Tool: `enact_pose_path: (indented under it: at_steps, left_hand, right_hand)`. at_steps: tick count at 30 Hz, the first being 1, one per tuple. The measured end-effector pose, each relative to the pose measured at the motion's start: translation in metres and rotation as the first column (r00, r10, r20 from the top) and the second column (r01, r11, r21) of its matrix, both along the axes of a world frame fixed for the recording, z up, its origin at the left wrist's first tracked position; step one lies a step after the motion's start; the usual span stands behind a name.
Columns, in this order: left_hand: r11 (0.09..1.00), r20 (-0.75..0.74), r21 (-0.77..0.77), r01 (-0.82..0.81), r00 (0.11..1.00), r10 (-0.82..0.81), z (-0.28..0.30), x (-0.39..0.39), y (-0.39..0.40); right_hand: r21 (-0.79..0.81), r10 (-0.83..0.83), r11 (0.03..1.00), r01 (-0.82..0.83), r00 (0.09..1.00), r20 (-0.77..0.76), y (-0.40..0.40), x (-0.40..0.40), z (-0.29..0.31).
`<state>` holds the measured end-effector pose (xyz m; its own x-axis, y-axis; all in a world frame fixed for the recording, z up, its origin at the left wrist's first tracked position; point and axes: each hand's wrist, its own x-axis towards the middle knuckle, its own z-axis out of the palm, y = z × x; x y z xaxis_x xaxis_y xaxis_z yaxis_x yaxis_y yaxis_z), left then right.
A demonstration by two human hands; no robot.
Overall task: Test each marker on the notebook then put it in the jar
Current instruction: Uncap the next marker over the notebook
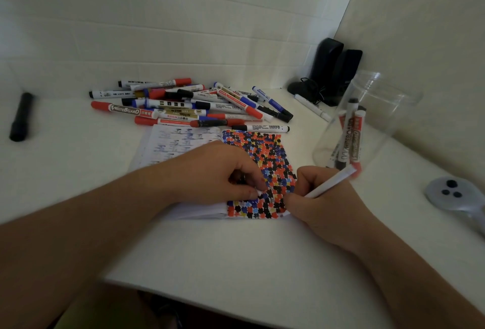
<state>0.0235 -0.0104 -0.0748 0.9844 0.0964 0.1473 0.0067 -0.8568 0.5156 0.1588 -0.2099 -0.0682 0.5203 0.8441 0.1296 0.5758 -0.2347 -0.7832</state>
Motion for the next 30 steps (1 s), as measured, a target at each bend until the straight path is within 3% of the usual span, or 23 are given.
enact_pose_path:
  at_steps: [6, 13, 20, 30]
  left_hand:
    - [1.0, -0.001, -0.003, -0.001, 1.0, 0.001, 0.0006, 0.0006, -0.0007]
    - [1.0, 0.005, -0.009, 0.002, 1.0, -0.002, 0.0004, 0.0001, -0.001]
    - [1.0, 0.011, 0.0, 0.002, 1.0, -0.002, 0.0006, 0.0, -0.0009]
    - [0.998, 0.019, 0.055, -0.001, 1.0, 0.0, 0.0018, 0.0006, -0.0004]
  right_hand:
    - [0.008, -0.043, 0.999, 0.044, 0.994, -0.096, 0.0008, 0.0027, 0.003]
    - [-0.013, -0.007, 1.0, 0.007, 1.0, -0.025, -0.0002, 0.0013, 0.002]
    - [0.024, -0.066, 0.997, 0.068, 0.995, -0.074, 0.0014, 0.0029, 0.0005]
    - [0.006, -0.02, 1.0, 0.02, 0.999, -0.035, 0.0001, 0.0067, -0.004]
